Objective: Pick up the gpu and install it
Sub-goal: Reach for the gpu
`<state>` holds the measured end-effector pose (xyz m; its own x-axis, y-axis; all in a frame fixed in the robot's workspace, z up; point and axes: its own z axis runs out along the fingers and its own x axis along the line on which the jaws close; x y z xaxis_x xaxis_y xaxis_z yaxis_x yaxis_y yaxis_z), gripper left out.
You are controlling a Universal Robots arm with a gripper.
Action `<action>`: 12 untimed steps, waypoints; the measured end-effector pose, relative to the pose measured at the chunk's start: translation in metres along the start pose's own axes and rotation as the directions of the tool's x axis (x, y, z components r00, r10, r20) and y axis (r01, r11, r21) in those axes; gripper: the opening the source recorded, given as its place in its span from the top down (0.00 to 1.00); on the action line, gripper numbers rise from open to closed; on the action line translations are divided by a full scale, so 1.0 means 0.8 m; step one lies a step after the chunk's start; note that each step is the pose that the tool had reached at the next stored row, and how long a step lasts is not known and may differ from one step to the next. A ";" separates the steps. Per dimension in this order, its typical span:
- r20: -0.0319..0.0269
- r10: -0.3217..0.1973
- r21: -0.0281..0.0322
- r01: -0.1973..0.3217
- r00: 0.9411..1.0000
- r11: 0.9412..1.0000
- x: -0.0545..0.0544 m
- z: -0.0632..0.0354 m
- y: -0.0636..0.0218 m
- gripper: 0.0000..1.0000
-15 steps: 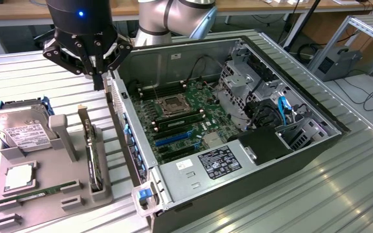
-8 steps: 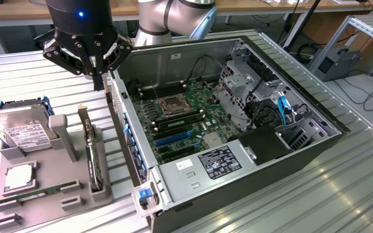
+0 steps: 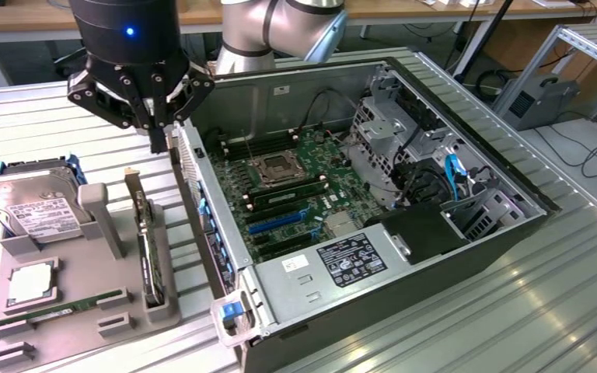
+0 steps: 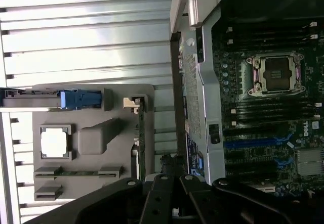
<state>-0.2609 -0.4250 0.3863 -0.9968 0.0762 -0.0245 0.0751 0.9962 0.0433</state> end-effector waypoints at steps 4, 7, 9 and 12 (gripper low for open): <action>0.000 0.000 0.000 0.000 1.000 1.000 -0.001 -0.001 -0.027 0.89; 0.000 0.000 0.000 0.000 1.000 1.000 -0.001 0.000 -0.030 0.89; 0.000 0.000 0.000 0.000 1.000 1.000 -0.002 -0.001 -0.038 0.89; 0.000 0.000 0.000 0.000 1.000 1.000 -0.003 -0.001 -0.057 0.89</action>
<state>-0.2616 -0.4703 0.3855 -0.9968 0.0760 -0.0246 0.0749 0.9963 0.0431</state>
